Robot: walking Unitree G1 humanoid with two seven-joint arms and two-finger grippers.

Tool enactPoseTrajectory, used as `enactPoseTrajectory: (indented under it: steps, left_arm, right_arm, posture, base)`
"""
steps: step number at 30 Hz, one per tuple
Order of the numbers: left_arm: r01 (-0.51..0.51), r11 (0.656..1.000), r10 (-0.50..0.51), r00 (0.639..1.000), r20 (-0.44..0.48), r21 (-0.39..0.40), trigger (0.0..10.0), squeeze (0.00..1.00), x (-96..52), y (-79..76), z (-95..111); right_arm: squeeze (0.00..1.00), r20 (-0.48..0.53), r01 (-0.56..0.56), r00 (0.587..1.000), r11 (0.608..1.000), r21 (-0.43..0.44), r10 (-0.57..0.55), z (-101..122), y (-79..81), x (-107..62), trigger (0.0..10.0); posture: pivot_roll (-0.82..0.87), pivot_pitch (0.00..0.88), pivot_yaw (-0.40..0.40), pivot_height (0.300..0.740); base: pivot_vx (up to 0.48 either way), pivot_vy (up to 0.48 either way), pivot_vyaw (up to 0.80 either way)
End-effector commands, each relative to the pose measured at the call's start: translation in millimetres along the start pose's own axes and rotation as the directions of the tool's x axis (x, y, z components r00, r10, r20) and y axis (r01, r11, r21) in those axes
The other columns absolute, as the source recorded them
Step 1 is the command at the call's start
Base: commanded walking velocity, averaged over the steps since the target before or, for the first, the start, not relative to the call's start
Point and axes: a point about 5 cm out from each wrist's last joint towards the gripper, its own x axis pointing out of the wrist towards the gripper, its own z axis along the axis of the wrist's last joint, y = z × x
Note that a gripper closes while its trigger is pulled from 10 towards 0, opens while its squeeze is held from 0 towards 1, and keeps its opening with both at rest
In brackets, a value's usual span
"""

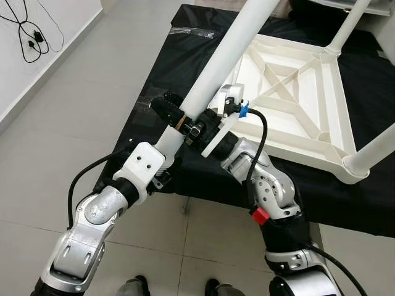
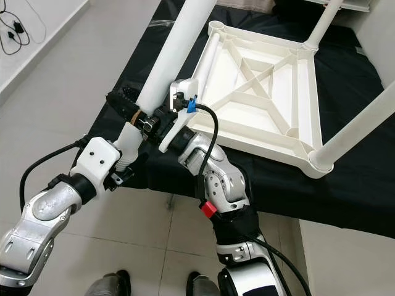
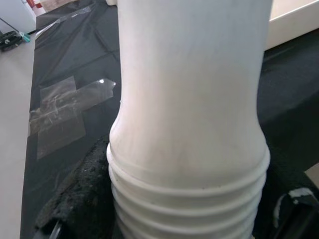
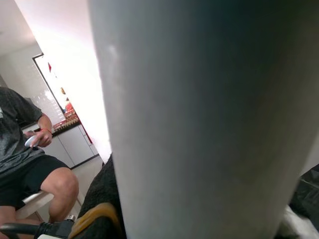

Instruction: Building children table

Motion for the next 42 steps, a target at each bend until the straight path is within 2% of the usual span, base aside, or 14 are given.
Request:
enactPoseTrajectory:
  steps: [1,2,5,6,8,9,13,19,22,24,28,29,33,42]
  left_arm:
    - [0.010,1.000,-0.010,1.000,-0.027,0.001,10.0,0.00,-1.5,-2.5,-6]
    - [0.023,0.999,-0.023,1.000,-0.013,-0.022,10.0,0.00,-3.7,-3.6,-4]
    - [0.063,0.996,-0.063,0.998,0.002,-0.070,10.0,0.00,-9.9,-4.9,-2]
    - [0.084,0.993,-0.084,0.996,0.005,-0.089,10.0,0.00,-13.1,-4.9,-2]
    - [0.084,0.993,-0.084,0.996,0.005,-0.089,10.0,0.00,-13.1,-4.9,-2]
    - [0.107,0.990,-0.108,0.994,0.002,-0.086,10.0,0.00,-16.2,-4.1,-3]
    - [0.147,0.984,-0.149,0.989,-0.013,-0.098,10.0,0.00,-21.1,-1.5,-6]
    - [0.195,0.963,-0.200,0.980,-0.004,-0.186,10.0,0.00,-26.3,-1.8,-6]
    - [0.265,0.917,-0.275,0.961,0.008,-0.299,10.0,0.00,-35.1,-6.8,-7]
    - [0.265,0.917,-0.275,0.961,0.008,-0.299,10.0,0.00,-35.1,-6.8,-7]
    - [0.373,0.840,-0.404,0.915,0.006,-0.395,10.0,0.00,-48.7,-19.7,-11]
    - [0.373,0.840,-0.404,0.915,0.006,-0.395,10.0,0.00,-48.7,-19.7,-11]
    - [0.452,0.774,-0.507,0.862,-0.006,-0.445,10.0,0.00,-62.1,-31.6,-17]
    - [0.475,0.758,-0.543,0.839,-0.029,-0.448,10.0,0.00,-66.1,-28.0,-20]
  right_arm:
    - [0.04,-0.014,0.011,1.000,1.000,0.019,-0.011,-4,-2.1,-4.1,10.0]
    - [1.00,-0.018,0.003,1.000,0.999,0.036,-0.003,-4,-5.3,-6.7,10.0]
    - [1.00,-0.021,-0.021,1.000,0.998,0.051,0.022,1,-11.6,-10.4,10.0]
    - [0.93,-0.023,-0.027,0.999,0.999,0.041,0.028,5,-15.4,-11.4,10.0]
    - [0.93,-0.023,-0.027,0.999,0.999,0.041,0.028,5,-15.4,-11.4,10.0]
    - [0.00,-0.024,-0.034,0.999,0.999,0.038,0.035,8,-19.4,-12.1,10.0]
    - [0.00,-0.032,-0.070,0.997,0.997,0.024,0.070,14,-25.4,-14.5,10.0]
    - [0.00,-0.087,-0.182,0.979,0.983,0.037,0.184,13,-24.1,-21.5,10.0]
    - [0.00,-0.123,-0.283,0.948,0.955,0.087,0.292,10,-21.8,-30.9,10.0]
    - [0.00,-0.123,-0.283,0.948,0.955,0.087,0.292,10,-21.8,-30.9,10.0]
    - [0.00,-0.129,-0.325,0.931,0.937,0.124,0.340,8,-23.5,-34.7,10.0]
    - [0.00,-0.129,-0.325,0.931,0.937,0.124,0.340,8,-23.5,-34.7,10.0]
    - [0.00,-0.137,-0.353,0.918,0.925,0.139,0.371,7,-22.8,-32.9,10.0]
    - [0.00,-0.172,-0.406,0.884,0.896,0.180,0.435,1,-16.6,-35.2,10.0]
  posture:
    - [0.12,0.217,-0.052,0.740]
    - [0.12,0.217,-0.052,0.740]
    - [0.12,0.218,-0.050,0.740]
    - [0.12,0.218,-0.050,0.740]
    - [0.12,0.218,-0.050,0.740]
    - [0.12,0.219,-0.047,0.740]
    - [0.13,0.218,-0.042,0.740]
    - [0.13,0.213,-0.033,0.740]
    - [0.13,0.213,-0.030,0.740]
    - [0.13,0.213,-0.030,0.740]
    - [0.13,0.209,-0.031,0.740]
    - [0.13,0.209,-0.031,0.740]
    - [0.13,0.207,-0.028,0.740]
    - [0.13,0.197,-0.033,0.740]
  base:
    - [0.000,0.000,0.00]
    - [0.000,0.000,0.00]
    - [0.000,0.000,0.00]
    - [0.000,0.000,0.00]
    - [0.000,0.000,0.00]
    - [0.000,0.000,0.00]
    - [0.000,0.000,0.00]
    - [0.000,0.000,0.00]
    - [0.000,0.000,0.00]
    - [0.000,0.000,0.00]
    - [0.000,0.000,0.00]
    - [0.000,0.000,0.00]
    - [0.000,0.000,0.00]
    - [0.000,0.000,0.00]
